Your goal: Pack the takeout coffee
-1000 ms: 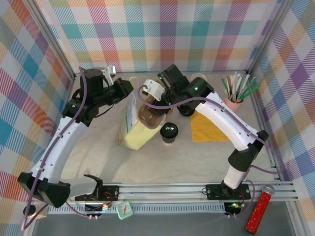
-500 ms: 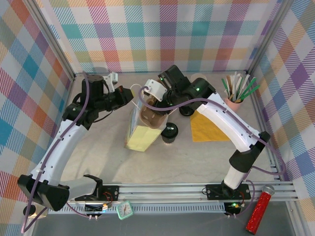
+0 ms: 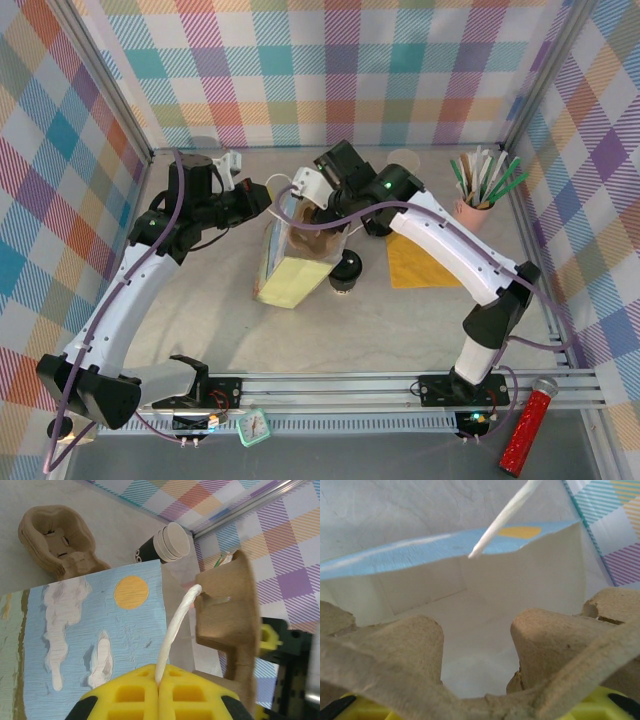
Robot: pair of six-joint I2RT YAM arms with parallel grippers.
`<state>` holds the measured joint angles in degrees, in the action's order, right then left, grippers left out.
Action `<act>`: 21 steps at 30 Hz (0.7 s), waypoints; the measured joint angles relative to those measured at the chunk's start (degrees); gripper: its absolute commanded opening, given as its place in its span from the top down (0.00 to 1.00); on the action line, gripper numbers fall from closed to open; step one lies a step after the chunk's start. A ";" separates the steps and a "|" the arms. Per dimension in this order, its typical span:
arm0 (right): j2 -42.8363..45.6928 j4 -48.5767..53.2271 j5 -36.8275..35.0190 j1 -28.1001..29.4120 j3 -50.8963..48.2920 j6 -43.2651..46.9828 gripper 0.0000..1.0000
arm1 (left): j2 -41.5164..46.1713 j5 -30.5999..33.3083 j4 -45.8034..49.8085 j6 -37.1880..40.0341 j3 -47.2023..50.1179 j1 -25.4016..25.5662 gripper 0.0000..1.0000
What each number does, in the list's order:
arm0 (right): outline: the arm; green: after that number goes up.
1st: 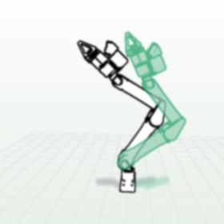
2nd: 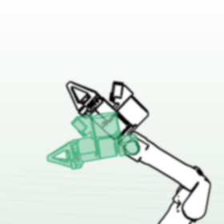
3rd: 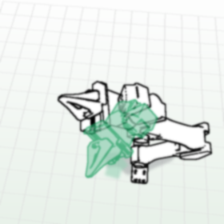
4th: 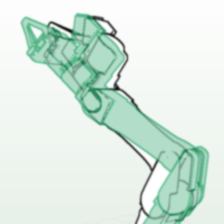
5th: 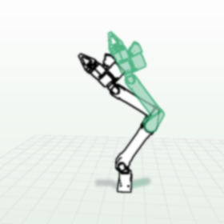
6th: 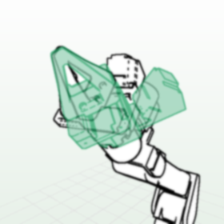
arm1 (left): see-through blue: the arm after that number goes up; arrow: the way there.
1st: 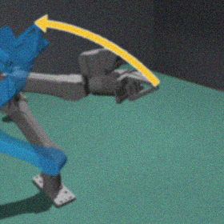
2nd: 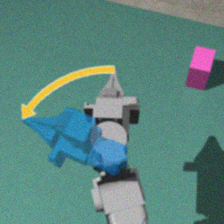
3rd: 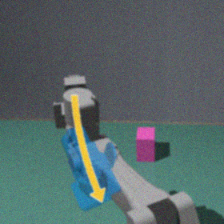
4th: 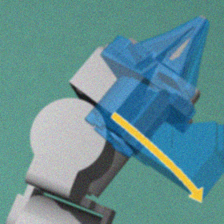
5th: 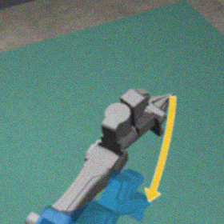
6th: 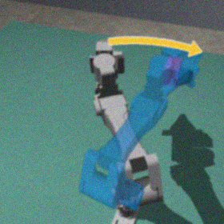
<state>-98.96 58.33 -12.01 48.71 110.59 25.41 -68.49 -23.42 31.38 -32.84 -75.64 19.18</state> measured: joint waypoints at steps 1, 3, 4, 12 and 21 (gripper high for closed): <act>0.00 -0.31 -0.42 0.02 -0.87 0.33 0.53 | 0.00 0.02 0.00 0.11 0.00 0.00 1.00; 0.00 -0.61 -1.09 0.09 -1.77 0.87 0.53 | 0.00 0.02 0.00 0.13 0.02 0.00 1.00; 0.00 -0.79 -1.40 0.11 -1.90 1.07 0.53 | 0.00 0.00 0.00 0.13 0.02 0.00 1.00; 0.11 -2.10 -1.88 1.49 -1.90 2.56 0.52 | 0.00 0.37 0.00 0.13 0.00 0.00 1.00; 0.13 0.90 1.14 3.74 -1.90 2.29 0.53 | 0.00 3.21 0.04 0.09 0.02 -0.22 1.00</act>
<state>-98.83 59.22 -10.87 52.45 108.68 27.70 -68.49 -20.21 31.42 -32.75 -75.61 18.96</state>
